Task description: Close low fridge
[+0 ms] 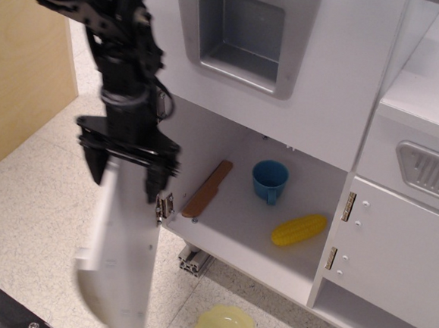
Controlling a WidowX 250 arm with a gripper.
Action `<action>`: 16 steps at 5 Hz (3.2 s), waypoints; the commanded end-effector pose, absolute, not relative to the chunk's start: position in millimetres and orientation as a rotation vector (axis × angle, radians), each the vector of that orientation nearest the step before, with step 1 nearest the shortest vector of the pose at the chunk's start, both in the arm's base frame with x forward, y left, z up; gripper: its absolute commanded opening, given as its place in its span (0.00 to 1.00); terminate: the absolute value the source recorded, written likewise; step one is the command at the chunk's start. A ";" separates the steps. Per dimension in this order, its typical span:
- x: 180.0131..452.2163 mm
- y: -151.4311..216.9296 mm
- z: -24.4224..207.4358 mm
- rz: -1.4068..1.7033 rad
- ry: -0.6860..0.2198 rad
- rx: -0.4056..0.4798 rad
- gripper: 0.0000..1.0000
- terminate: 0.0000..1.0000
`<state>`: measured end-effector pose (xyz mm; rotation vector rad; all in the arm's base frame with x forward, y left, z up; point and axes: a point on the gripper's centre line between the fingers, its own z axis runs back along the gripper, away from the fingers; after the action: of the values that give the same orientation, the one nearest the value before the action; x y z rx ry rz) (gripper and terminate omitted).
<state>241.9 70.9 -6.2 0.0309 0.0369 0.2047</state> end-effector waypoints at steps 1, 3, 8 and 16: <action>262.8 36.2 20.4 0.263 -0.079 0.013 1.00 0.00; 257.9 22.0 50.2 0.256 -0.144 -0.017 1.00 0.00; 223.5 78.2 -23.1 0.188 -0.161 0.106 1.00 0.00; 322.2 25.4 -63.0 0.363 -0.177 0.056 1.00 0.00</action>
<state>312.9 26.1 -73.0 0.0586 -0.1415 0.3676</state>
